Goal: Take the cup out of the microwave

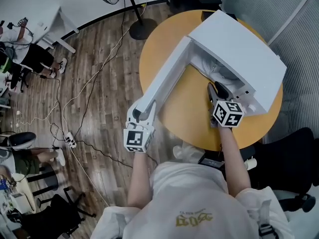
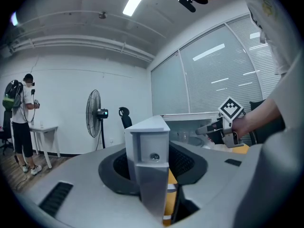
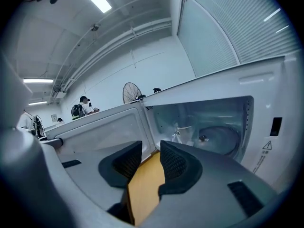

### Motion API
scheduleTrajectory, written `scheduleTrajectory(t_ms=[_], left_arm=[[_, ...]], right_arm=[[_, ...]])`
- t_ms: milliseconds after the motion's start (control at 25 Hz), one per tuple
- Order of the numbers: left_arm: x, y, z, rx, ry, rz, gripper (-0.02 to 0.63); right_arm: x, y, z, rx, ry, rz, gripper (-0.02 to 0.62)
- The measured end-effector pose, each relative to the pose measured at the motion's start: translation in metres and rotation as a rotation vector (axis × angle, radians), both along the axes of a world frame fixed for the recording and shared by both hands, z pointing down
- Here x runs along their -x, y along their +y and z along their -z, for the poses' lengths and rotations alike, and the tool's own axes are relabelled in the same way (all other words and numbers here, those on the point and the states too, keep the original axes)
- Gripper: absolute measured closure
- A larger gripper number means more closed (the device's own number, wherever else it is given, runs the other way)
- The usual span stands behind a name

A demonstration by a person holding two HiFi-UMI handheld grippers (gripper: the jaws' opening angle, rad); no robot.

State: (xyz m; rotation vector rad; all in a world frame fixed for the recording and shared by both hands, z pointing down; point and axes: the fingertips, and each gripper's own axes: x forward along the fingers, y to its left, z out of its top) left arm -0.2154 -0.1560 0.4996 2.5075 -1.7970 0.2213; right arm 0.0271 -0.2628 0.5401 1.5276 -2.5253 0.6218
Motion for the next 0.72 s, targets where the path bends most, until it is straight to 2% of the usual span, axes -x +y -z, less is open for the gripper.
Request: scheduleTrajectory(t_ms=[400,720], left_arm=[[-0.007,-0.005,-0.001,-0.011,0.008,-0.001,0.431],[0.002,-0.001,0.004,-0.025,0.022,-0.009,0.430]], right_arm=[[-0.006,-0.044,-0.031,0.049,0.014,-0.009,0.474],[0.000,-0.059,-0.047,0.080,0.027,-0.011,0.472]])
